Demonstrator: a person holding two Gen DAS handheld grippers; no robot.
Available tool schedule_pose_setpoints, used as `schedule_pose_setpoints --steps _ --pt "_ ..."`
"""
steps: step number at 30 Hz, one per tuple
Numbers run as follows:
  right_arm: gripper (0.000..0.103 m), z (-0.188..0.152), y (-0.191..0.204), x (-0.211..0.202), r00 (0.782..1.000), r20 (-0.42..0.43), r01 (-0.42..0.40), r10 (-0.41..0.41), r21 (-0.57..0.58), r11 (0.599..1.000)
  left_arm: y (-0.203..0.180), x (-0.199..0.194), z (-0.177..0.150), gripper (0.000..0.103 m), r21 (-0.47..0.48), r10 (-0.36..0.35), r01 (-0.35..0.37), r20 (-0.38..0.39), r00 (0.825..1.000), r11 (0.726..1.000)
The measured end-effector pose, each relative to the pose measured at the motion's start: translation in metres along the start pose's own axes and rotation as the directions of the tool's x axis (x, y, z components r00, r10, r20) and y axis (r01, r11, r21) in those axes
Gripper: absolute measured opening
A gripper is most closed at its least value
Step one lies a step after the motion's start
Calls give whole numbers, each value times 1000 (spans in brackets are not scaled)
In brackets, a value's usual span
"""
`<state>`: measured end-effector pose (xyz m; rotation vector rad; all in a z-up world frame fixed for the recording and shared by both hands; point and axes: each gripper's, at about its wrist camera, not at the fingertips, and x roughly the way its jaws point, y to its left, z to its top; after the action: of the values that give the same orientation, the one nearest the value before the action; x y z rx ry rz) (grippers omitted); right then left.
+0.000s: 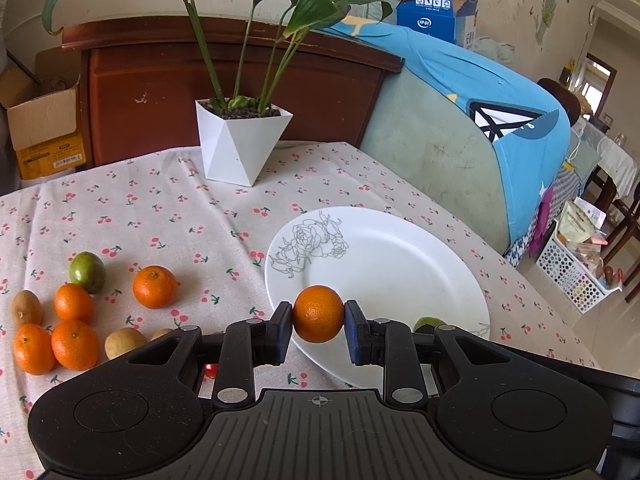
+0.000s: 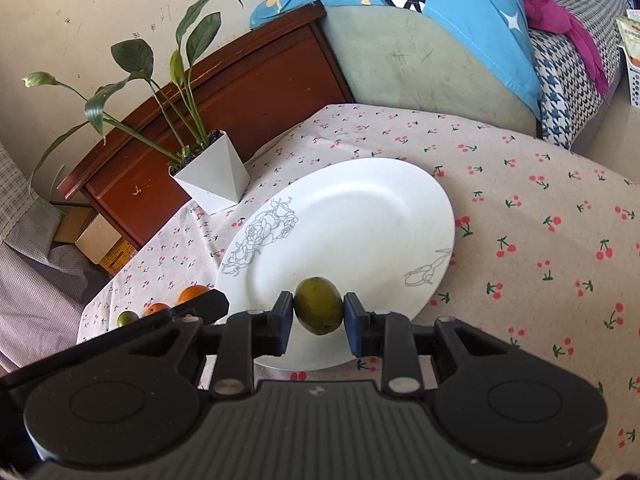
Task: Organize fruits
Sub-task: 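Carry both fruits over the white plate and open the left gripper, then open the right gripper to drop the lime while the left gripper withdraws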
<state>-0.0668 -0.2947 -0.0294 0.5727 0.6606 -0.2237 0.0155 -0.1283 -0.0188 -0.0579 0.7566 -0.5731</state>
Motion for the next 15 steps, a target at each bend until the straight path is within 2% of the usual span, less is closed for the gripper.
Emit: schedule_pose_setpoints --steps 10,15 --pt "30 2 -5 1 1000 4 4 -4 27 1000 -7 6 0 29 8 -1 1 -6 1000 1000" --pt "30 4 -4 -2 1000 19 1 -1 29 1000 -5 0 4 46 -4 34 -34 0 999 999"
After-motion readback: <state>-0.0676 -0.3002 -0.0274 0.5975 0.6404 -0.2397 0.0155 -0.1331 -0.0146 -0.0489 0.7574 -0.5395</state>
